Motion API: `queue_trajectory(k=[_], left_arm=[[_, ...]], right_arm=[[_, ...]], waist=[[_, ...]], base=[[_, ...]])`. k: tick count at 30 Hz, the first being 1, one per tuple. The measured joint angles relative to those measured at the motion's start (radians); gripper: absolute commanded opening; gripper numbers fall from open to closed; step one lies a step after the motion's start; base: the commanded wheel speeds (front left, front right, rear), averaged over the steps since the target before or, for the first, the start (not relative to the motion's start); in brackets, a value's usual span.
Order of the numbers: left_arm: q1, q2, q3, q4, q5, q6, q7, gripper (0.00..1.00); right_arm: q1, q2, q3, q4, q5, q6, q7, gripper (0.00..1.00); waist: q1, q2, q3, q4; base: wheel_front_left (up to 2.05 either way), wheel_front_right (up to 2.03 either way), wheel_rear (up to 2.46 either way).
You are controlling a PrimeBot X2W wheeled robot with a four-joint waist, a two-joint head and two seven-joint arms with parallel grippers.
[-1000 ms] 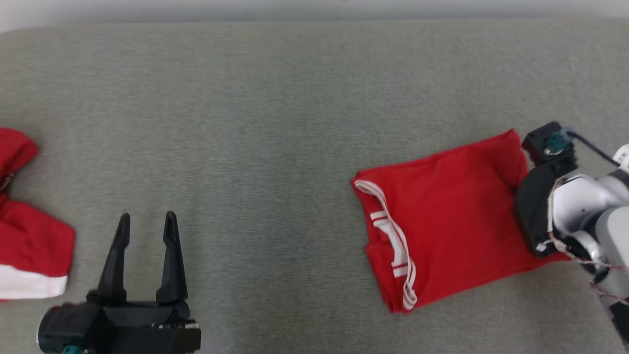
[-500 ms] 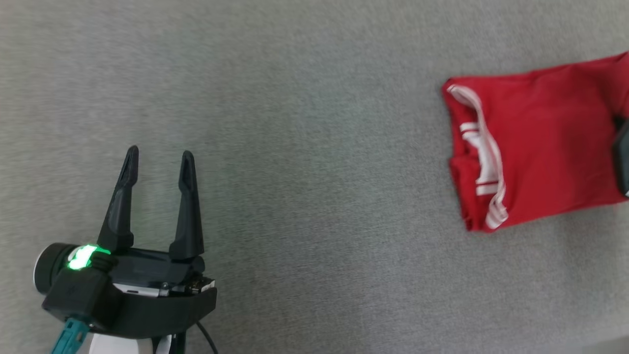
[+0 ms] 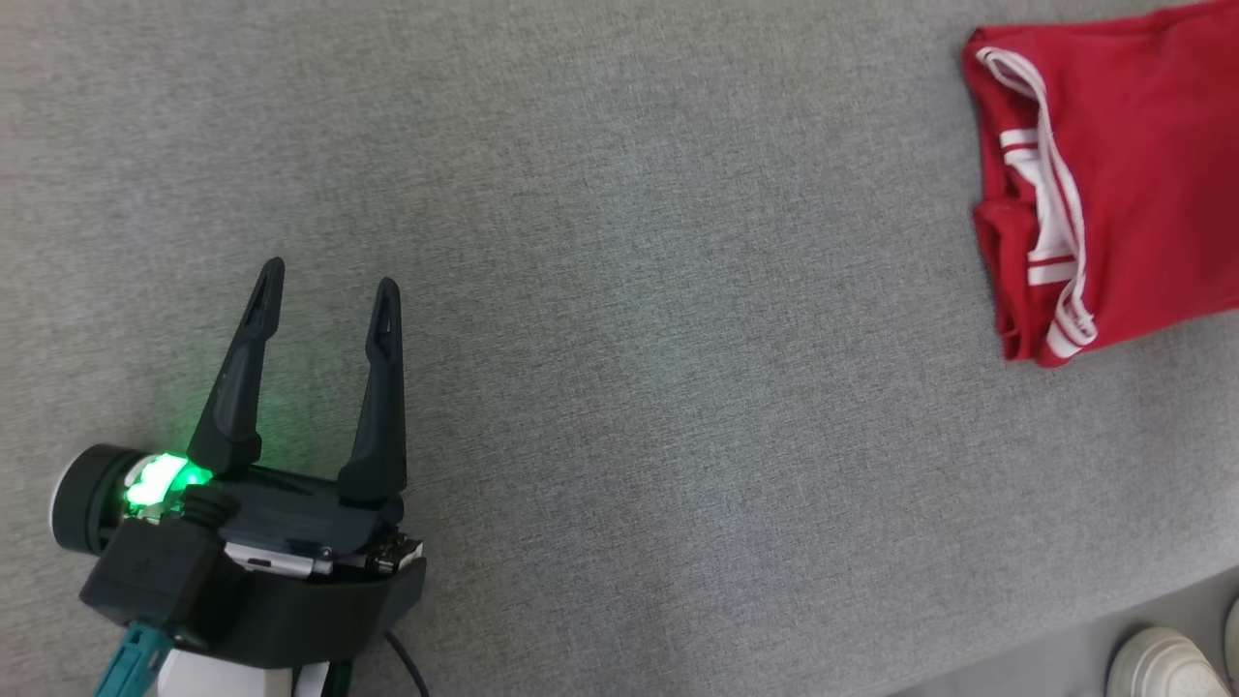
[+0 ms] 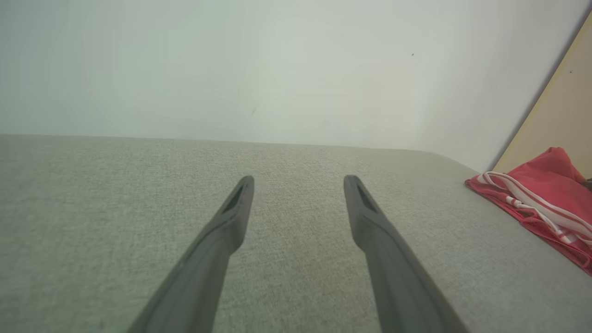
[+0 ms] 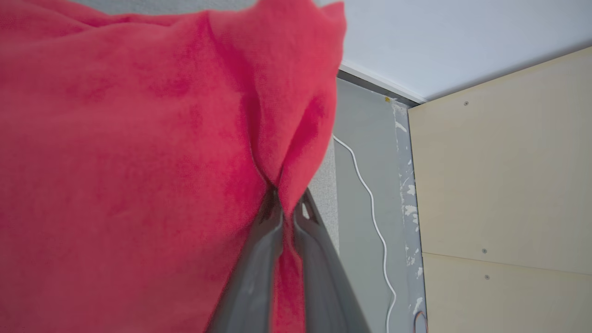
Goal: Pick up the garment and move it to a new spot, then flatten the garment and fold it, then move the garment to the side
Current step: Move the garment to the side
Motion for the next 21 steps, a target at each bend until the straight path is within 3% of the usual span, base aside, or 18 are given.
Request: queue_trajectory(k=[11, 12, 13, 14, 15, 21], left_arm=[[-0.015, 0.012, -0.009, -0.007, 0.000, -0.001, -0.001, 1.00], [-0.015, 0.012, -0.009, -0.005, 0.000, -0.001, -0.001, 1.00], [-0.015, 0.012, -0.009, -0.004, 0.000, -0.001, -0.001, 1.00], [-0.015, 0.011, -0.009, -0.002, 0.000, -0.001, -0.001, 1.00], [-0.015, 0.009, -0.009, 0.001, 0.000, -0.001, -0.001, 1.00], [0.002, -0.006, 0.002, 0.014, -0.006, -0.001, 0.000, 1.00]], right_arm=[[-0.036, 0.010, 0.001, 0.050, -0.032, 0.000, -0.099, 0.00], [-0.036, 0.013, -0.003, 0.058, -0.033, 0.000, -0.106, 0.24], [-0.037, 0.016, -0.004, 0.064, -0.033, 0.000, -0.107, 0.37], [-0.037, 0.019, -0.004, 0.070, -0.033, 0.000, -0.109, 0.94], [-0.037, 0.022, -0.006, 0.075, -0.034, 0.000, -0.116, 1.00], [-0.029, 0.059, -0.006, 0.081, -0.032, 0.000, -0.172, 1.00]], waist=[[-0.0001, -0.0001, 0.028, -0.015], [0.0000, -0.0001, 0.026, -0.013], [-0.0001, -0.0001, 0.023, -0.011], [-0.0001, -0.0001, 0.020, -0.009], [0.0000, -0.0001, 0.016, -0.007], [-0.0001, -0.0001, -0.028, 0.006]], base=[[0.00, 0.00, 0.00], [0.00, 0.00, 0.00], [0.00, 0.00, 0.00], [0.00, 0.00, 0.00], [0.00, 0.00, 0.00], [0.00, 0.00, 0.00]])
